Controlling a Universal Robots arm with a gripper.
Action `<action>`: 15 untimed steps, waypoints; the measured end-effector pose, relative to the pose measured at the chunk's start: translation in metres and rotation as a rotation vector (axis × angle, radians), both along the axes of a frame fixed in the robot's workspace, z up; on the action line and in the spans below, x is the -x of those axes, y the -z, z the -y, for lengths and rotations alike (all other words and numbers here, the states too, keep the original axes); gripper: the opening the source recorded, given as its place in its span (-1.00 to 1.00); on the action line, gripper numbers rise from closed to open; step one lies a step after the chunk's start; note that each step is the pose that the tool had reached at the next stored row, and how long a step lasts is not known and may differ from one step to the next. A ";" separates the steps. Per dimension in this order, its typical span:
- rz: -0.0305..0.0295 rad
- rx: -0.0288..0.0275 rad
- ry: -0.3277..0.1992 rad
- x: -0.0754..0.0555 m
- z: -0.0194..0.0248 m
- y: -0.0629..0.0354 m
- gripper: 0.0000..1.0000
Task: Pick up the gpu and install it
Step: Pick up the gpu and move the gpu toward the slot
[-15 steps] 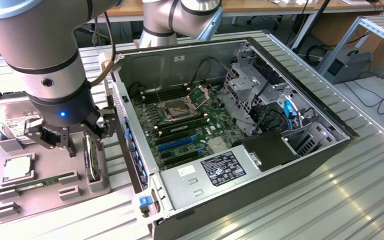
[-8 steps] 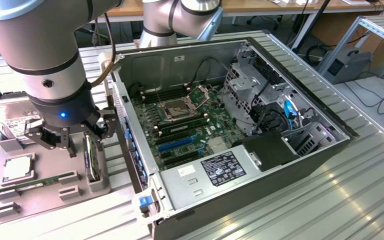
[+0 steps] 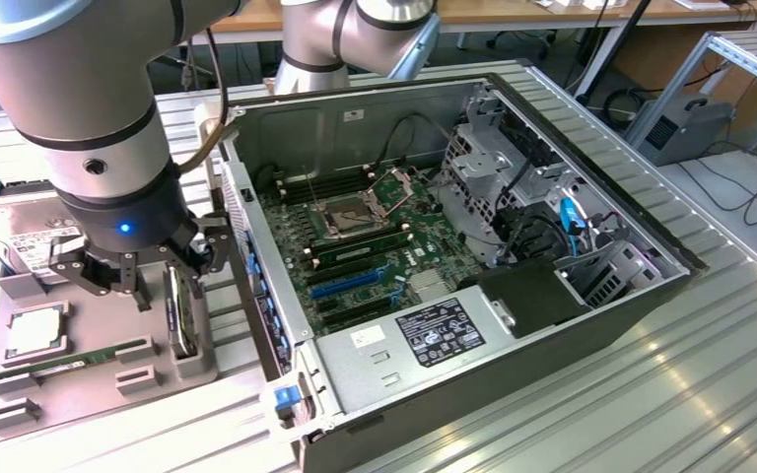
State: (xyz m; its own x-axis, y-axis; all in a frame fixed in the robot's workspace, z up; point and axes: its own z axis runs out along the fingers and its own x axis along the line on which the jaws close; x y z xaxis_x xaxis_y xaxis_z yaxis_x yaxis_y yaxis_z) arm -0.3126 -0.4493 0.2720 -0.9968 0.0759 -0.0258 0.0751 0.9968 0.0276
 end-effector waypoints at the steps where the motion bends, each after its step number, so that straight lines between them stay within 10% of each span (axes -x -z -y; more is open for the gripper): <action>1: 0.0000 0.0000 0.000 0.000 0.0000 0.0002 0.08; 15: -0.0001 0.0001 0.000 0.000 0.0000 0.0043 0.08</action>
